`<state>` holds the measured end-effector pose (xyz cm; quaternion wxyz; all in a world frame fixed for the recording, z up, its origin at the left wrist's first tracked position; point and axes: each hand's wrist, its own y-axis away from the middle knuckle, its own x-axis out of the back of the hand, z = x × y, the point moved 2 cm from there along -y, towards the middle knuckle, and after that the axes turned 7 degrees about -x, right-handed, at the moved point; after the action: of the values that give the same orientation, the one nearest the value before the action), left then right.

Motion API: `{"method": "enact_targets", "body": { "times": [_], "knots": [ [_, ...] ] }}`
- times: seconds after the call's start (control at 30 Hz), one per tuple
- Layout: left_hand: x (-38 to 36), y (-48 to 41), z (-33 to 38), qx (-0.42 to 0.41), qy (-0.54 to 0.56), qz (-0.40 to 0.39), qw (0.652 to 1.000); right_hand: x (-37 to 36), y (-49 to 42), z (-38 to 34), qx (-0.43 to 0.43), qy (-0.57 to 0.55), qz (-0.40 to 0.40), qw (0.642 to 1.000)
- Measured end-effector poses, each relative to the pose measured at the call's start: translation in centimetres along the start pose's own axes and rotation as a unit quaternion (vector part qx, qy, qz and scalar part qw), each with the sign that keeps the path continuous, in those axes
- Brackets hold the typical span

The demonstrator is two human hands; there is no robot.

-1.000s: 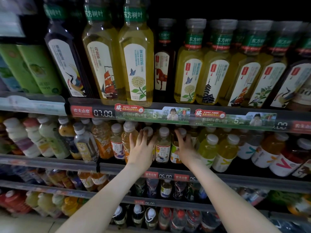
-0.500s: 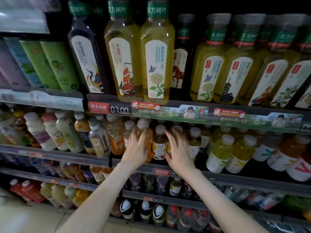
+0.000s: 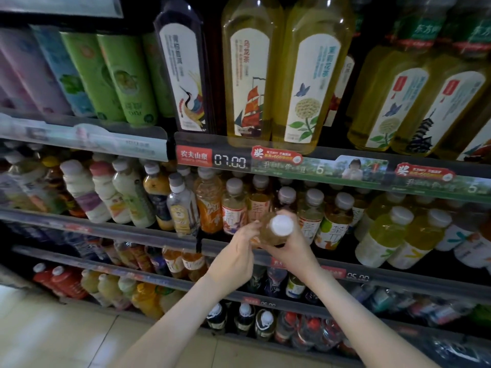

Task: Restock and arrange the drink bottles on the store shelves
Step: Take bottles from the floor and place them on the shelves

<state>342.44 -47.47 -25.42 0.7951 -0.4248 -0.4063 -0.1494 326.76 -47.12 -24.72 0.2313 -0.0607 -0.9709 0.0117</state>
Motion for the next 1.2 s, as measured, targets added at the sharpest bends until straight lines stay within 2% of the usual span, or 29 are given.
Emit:
{"method": "enact_targets", "body": {
  "times": [0.1, 0.2, 0.33, 0.47, 0.6, 0.7, 0.77, 0.87, 1.03, 1.1, 1.2],
  "knots": [
    [0.2, 0.0, -2.7, 0.032, -0.03, -0.011, 0.999, -0.4, 0.5, 0.3, -0.011, 0.004, 0.025, 1.0],
    [0.3, -0.9, -5.4, 0.108, -0.065, -0.01, 0.992, -0.5, 1.0, 0.7, -0.011, -0.004, 0.039, 0.999],
    [0.6, -2.5, -6.7, 0.154, -0.075, -0.098, 0.98, -0.9, 1.9, 0.6, -0.025, -0.022, 0.071, 0.997],
    [1.2, -3.7, -7.2, 0.142, -0.138, 0.009, 0.98, -1.0, 3.3, -0.3, -0.011, -0.035, 0.116, 0.993],
    [1.5, -3.9, -8.9, 0.146, -0.166, 0.099, 0.97, -0.3, 4.2, -1.3, -0.004, -0.033, 0.114, 0.993],
    [1.0, -3.6, -9.9, 0.147, -0.119, 0.155, 0.97, -0.3, 4.6, -1.6, -0.007, -0.018, 0.099, 0.995],
    [1.3, -3.6, -10.1, 0.215, -0.041, 0.193, 0.956, -0.3, 4.8, -1.6, -0.01, -0.009, 0.098, 0.995],
    [1.6, -4.3, -10.4, 0.277, 0.041, 0.184, 0.942, -0.4, 5.0, -1.7, -0.016, -0.004, 0.096, 0.995],
    [2.6, -4.5, -10.4, 0.273, -0.032, 0.163, 0.948, -0.6, 4.8, -1.7, -0.025, 0.01, 0.083, 0.996],
    [2.8, -3.5, -10.1, 0.261, -0.061, 0.177, 0.947, -0.8, 4.8, -1.7, -0.027, 0.017, 0.079, 0.996],
    [2.6, -1.7, -8.9, 0.227, -0.028, 0.186, 0.955, -0.9, 4.9, -1.6, -0.026, 0.028, 0.077, 0.996]
  ]
}}
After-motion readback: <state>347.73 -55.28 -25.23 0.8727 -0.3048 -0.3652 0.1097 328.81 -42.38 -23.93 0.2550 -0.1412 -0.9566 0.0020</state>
